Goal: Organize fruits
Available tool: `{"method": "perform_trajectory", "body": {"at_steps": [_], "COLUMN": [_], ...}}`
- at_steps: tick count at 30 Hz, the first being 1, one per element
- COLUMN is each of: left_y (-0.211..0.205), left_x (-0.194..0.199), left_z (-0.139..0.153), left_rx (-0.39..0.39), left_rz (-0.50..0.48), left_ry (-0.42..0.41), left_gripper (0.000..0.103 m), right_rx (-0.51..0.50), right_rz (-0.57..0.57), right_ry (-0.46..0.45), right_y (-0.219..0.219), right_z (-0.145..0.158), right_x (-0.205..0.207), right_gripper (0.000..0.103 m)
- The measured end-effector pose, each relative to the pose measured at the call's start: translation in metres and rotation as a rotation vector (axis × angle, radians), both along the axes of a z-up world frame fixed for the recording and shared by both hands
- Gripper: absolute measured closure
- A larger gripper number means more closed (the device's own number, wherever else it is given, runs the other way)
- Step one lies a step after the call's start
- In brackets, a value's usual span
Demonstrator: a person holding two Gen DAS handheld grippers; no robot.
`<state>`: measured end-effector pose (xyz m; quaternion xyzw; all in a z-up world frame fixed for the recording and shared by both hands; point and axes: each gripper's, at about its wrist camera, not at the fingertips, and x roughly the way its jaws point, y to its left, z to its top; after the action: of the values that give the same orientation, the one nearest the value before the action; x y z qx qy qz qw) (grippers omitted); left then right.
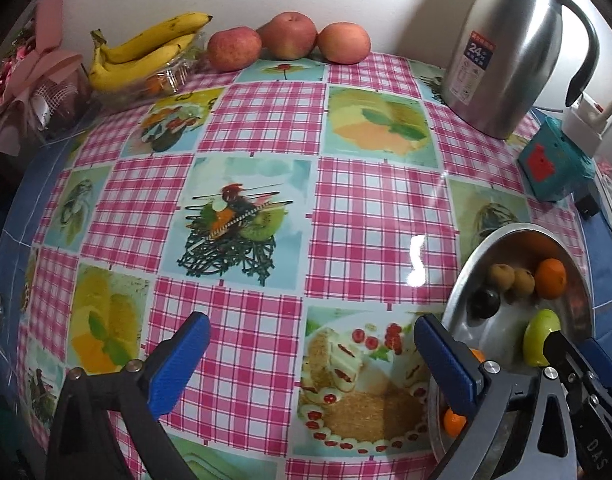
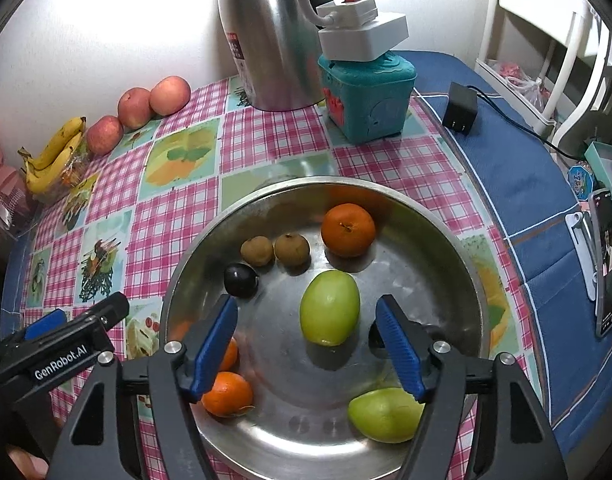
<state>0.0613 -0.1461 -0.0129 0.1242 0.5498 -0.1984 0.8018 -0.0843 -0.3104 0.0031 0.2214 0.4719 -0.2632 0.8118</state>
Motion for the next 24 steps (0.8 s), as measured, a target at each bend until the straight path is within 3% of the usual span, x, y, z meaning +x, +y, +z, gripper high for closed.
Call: {"method": "perform_trajectory", "body": {"at_steps": [3,7,9,14,20,24], "left_y": [0.0,0.001,0.002,0.0,0.004,0.003], "left_x": [0.0,0.001,0.001,-0.004,-0.006,-0.013], "left_z": [0.0,-0.001,0.0,0.003,0.005,0.006], "left_rx": [0.017,0.042,0.033,0.091,0.082,0.131], "left_rz": [0.005,0.002,0.001,-0.025,-0.036,-0.043], "left_ry": [-0.024,-0.048,-0.055,-0.143,-0.158,-0.19], "left_gripper": [0.0,0.0,0.0,0.0,0.0,0.0], "right_rx": [-0.015,-0.05,-0.049,-0.048,-0.059,-0.06], "right_rz": [0.004,0.018,0.021,0.041,0.061,0.065], "right_ry": [0.006,-0.01,-0.015,-0.025,-0.013,-0.008], "right_y": [0.001,0.004,0.004,0.009,0.016,0.019], "right_z": [-0.001,0.001,0.001,0.003,0.004,0.004], "right_x": [0.001,0.0,0.001,0.004,0.004,0.003], "right_gripper": [0.018,0.013,0.005,0.005,0.005,0.005]}}
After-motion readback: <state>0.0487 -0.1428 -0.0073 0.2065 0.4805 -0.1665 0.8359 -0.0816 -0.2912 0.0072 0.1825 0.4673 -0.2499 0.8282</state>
